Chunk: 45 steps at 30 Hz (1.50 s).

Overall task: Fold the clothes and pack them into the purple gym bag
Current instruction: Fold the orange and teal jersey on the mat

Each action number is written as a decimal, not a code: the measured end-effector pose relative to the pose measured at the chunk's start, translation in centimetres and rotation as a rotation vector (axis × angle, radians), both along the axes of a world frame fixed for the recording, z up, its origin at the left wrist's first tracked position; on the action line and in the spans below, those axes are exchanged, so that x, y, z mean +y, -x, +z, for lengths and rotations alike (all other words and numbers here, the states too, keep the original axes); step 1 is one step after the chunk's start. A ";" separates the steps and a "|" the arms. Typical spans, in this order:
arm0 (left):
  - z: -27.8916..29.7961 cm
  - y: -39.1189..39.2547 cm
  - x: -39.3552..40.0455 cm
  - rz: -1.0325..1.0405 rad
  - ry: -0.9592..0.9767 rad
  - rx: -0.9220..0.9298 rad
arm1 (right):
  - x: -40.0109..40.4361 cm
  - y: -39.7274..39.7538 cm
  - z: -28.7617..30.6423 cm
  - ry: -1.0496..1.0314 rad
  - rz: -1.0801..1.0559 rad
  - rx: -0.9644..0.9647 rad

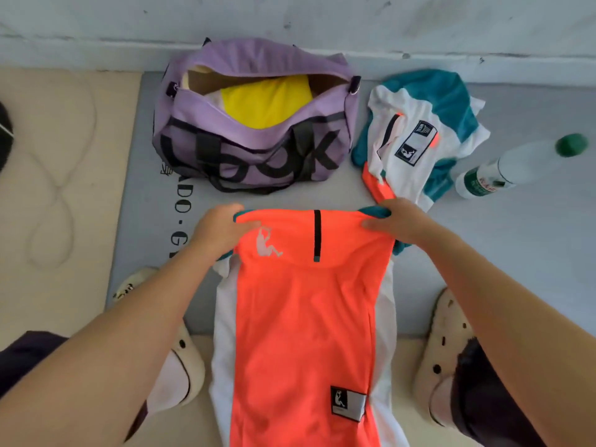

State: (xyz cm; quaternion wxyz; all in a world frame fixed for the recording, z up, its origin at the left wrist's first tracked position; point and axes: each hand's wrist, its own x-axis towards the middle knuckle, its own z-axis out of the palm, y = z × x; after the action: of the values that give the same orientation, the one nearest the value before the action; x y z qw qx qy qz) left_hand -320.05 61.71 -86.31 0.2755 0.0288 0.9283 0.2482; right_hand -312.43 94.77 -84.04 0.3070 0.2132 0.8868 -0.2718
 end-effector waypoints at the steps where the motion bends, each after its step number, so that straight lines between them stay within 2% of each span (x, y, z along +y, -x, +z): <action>1: 0.1 0.6 0.2 0.032 -0.002 0.132 | 0.0 0.5 0.1 -0.083 -0.062 0.134; 4: 0.1 1.6 0.0 0.114 -0.044 0.444 | -0.4 0.4 0.4 -0.349 -0.247 0.558; 5: -0.1 1.4 -0.4 0.185 -0.046 0.473 | -0.4 -0.1 0.4 -0.383 -0.305 0.653; 7: -1.0 0.0 -1.4 0.385 -0.041 0.442 | -0.4 -1.9 -0.5 -0.358 -0.388 0.703; 9: -2.2 -2.7 -2.0 0.551 -0.044 0.292 | -0.4 -4.2 -2.3 -0.243 -0.484 0.574; 11: -3.5 -5.8 -2.2 0.587 -0.024 0.160 | -0.7 -6.7 -4.4 -0.149 -0.613 0.329; 14: -5.3 -9.6 -3.0 0.701 0.039 0.098 | -1.5 -10.0 -6.8 -0.098 -0.738 0.105; 17: -5.7 -11.1 -3.3 0.786 0.066 -0.042 | -2.6 -11.1 -7.5 -0.056 -0.799 0.087; 22: -6.5 -9.8 -3.0 0.815 -0.055 -0.352 | -3.6 -10.8 -7.2 0.058 -0.755 0.043; 25: -6.6 -8.8 -3.4 0.818 -0.086 -0.391 | -3.2 -11.0 -6.9 0.155 -0.850 0.069; 26: -6.5 -8.5 -3.7 0.853 -0.163 -0.394 | -3.0 -11.1 -6.6 0.198 -0.900 0.092; 29: -6.1 -8.3 -4.9 0.992 -0.556 -0.456 | -2.1 -11.8 -5.9 0.337 -1.021 0.096; 30: -5.8 -8.5 -5.1 0.987 -0.602 -0.488 | -1.9 -12.0 -5.7 0.406 -1.053 0.056; 34: -4.9 -9.3 -5.4 0.830 -0.442 -0.653 | -1.3 -12.8 -5.0 0.647 -0.998 -0.145; 36: -4.4 -8.9 -5.6 0.835 -0.440 -0.601 | -1.0 -12.5 -4.4 0.634 -0.973 -0.086; 41: -2.4 -5.9 -6.2 0.956 -0.493 -0.313 | 1.3 -10.3 -1.8 0.634 -1.016 0.279; 45: -0.7 -4.1 -6.3 0.930 -0.623 -0.183 | 2.7 -8.5 0.1 0.520 -0.975 0.397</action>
State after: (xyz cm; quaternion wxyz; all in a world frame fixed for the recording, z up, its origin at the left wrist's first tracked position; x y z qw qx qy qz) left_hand -315.93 55.42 -87.02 0.1949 -0.3245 0.6986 0.6071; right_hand -303.91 97.45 -83.91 0.0168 0.4589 0.6312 -0.6252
